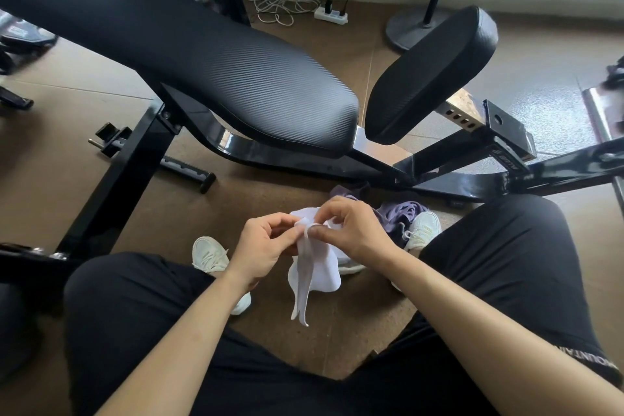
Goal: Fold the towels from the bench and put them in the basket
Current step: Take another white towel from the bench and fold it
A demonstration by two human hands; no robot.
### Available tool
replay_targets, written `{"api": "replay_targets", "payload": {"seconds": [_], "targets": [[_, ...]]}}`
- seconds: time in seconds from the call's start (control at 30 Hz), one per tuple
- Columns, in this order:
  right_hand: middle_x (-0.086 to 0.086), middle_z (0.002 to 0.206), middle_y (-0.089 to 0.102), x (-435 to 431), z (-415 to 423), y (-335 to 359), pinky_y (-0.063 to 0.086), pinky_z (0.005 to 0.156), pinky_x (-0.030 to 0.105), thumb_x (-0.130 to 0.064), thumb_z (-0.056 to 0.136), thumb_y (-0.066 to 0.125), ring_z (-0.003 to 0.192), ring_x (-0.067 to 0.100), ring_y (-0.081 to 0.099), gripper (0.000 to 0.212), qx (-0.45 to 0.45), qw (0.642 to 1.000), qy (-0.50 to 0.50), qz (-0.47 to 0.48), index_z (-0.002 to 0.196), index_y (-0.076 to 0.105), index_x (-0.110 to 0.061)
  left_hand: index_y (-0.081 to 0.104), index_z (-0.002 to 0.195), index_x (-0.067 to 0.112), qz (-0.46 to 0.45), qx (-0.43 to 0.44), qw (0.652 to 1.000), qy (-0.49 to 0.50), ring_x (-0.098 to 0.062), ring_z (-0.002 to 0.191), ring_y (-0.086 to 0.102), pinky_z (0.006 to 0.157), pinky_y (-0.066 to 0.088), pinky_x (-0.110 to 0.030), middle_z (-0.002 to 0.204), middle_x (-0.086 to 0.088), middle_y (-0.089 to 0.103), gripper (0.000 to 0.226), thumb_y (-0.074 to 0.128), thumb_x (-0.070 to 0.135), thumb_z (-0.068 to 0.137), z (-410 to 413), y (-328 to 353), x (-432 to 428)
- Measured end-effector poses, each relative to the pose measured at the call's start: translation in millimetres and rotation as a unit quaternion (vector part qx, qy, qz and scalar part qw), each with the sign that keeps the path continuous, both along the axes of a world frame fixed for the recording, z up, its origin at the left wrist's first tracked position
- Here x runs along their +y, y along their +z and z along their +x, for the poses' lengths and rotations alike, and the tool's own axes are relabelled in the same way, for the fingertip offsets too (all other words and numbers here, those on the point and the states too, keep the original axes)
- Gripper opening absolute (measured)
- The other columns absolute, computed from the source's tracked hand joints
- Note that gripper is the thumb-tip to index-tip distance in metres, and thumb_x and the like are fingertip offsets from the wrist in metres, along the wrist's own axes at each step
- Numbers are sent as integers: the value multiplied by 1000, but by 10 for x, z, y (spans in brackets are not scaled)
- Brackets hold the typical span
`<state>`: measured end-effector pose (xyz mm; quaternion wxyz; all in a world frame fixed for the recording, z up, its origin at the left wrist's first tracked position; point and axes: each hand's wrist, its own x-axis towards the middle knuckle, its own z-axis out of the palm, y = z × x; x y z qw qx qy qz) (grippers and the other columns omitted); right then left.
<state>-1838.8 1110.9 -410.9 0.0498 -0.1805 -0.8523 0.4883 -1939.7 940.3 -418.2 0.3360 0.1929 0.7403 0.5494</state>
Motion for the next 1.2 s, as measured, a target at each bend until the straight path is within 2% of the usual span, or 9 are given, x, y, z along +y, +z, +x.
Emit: {"api": "replay_targets", "payload": {"seconds": [0.17,0.3,0.5,0.63,0.83,0.93,1.03,1.13,1.2], "targets": [[-13,73,66,-16,-23,-20,52,62,16,-34,82,83,67,3,61,18,7,1000,-14,9,78,68,-24,79,108,18,25,-8,999,-29,-24,105,73,89,61,-44,104,-3,79,18,64,17,98,23,17,-7],[-8,73,67,7,-39,-80,49,58,17,-37,81,83,65,6,60,23,0,1000,-22,20,78,69,-20,78,105,29,15,34,998,-49,-18,105,73,90,61,-40,102,5,79,19,74,26,86,15,9,-5],[-3,78,71,68,-63,-170,55,66,29,-44,81,80,73,15,66,29,-47,998,31,-5,83,72,-16,77,103,33,-4,77,996,-46,-15,107,71,92,59,-36,103,9,79,18,69,20,94,-28,-74,-22],[-6,78,71,174,-23,-284,56,70,31,-27,84,79,75,16,66,13,-111,990,85,2,85,74,-16,74,102,28,-20,92,996,-3,-14,100,68,83,55,-28,99,7,75,13,62,22,100,-73,-77,-38],[-15,84,67,281,23,-464,50,94,51,-32,86,70,86,14,63,10,-228,956,162,86,91,72,-24,66,102,25,12,103,992,71,-13,95,63,77,48,-16,98,3,69,13,55,21,104,-187,11,-98],[-8,85,67,312,72,-482,46,94,48,-29,84,69,88,19,62,5,-245,948,165,123,85,66,-24,65,104,20,19,114,988,104,-9,90,62,72,48,-9,96,3,67,13,52,20,105,-235,31,-129],[-6,86,68,362,122,-472,48,83,39,-25,83,70,84,17,62,8,-239,950,141,146,82,63,-28,64,103,20,25,128,978,164,0,84,61,71,48,-11,93,4,65,15,50,20,106,-345,19,-194],[-7,84,68,408,128,-448,49,68,25,-23,83,75,77,12,61,10,-194,969,73,133,85,66,-26,63,106,16,5,136,965,225,-4,86,60,72,46,-14,94,6,64,15,49,22,107,-469,5,-281],[-6,85,69,421,116,-419,52,69,26,-23,83,77,77,13,63,15,-174,974,38,140,92,65,-24,62,108,16,-14,145,959,245,-6,88,58,72,44,-16,96,7,62,15,49,23,107,-518,-7,-326]]}}
